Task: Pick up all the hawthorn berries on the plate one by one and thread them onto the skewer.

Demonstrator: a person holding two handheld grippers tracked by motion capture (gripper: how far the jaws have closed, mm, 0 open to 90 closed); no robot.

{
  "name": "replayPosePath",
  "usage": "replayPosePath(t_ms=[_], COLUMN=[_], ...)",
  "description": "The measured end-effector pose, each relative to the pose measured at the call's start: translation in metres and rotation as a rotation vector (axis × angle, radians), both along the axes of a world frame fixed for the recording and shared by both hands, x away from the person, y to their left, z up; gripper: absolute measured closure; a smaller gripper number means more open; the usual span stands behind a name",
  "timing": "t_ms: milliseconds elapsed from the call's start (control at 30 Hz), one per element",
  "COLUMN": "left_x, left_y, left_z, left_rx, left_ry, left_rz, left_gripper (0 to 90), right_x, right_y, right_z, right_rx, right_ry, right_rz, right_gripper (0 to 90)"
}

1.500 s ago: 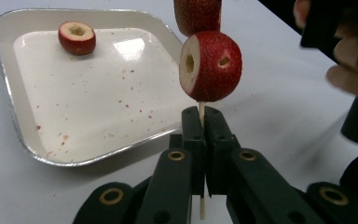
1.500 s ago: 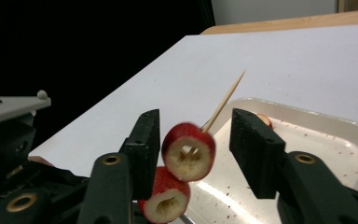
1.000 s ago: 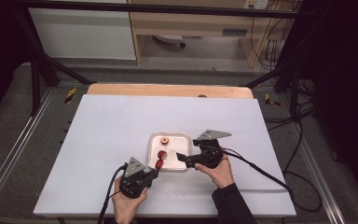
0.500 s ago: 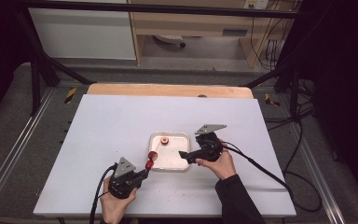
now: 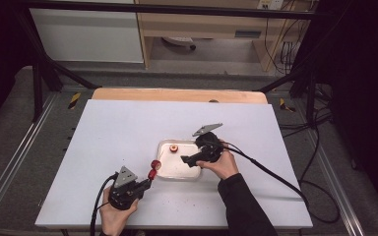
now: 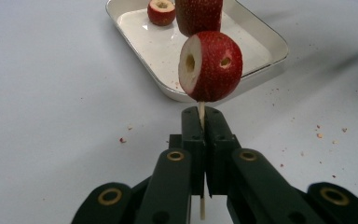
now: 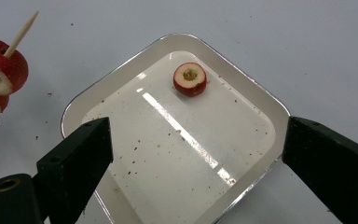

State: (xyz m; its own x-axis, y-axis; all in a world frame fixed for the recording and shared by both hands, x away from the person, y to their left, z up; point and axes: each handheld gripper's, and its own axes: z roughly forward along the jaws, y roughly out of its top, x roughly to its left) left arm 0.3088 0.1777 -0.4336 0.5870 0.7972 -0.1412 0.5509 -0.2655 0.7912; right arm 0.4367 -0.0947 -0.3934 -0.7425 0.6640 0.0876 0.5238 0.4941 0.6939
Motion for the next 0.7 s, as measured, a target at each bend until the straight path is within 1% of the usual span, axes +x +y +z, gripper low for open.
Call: replayPosePath(t_ms=[100,233,300,533,633,700], left_x=[0.000,0.001,0.001,0.001,0.001,0.001], left_y=[0.001,0.001,0.002,0.003,0.003,0.004], left_z=[-0.001,-0.002,-0.002,-0.002,-0.002,-0.002], left_rx=[0.006,0.014,0.014,0.011,0.008,0.005], left_ry=[0.001,0.003,0.002,0.003,0.001,0.000], left_rz=[0.002,0.003,0.003,0.002,0.001,0.004], left_gripper=[87.9,87.9,87.9,87.9,87.9,87.9], right_x=[0.005,0.011,0.014,0.021,0.025,0.027], right_y=[0.005,0.010,0.014,0.022,0.025,0.027], right_z=[-0.001,-0.002,-0.002,-0.001,-0.002,-0.002], right_rx=[-0.023,-0.038,-0.049,-0.067,-0.059,-0.071], right_ry=[0.002,0.009,0.003,0.013,0.010,0.011], right_rz=[0.010,0.018,0.028,0.035,0.039,0.040], right_gripper=[9.1,9.1,9.1,9.3,9.6,9.6])
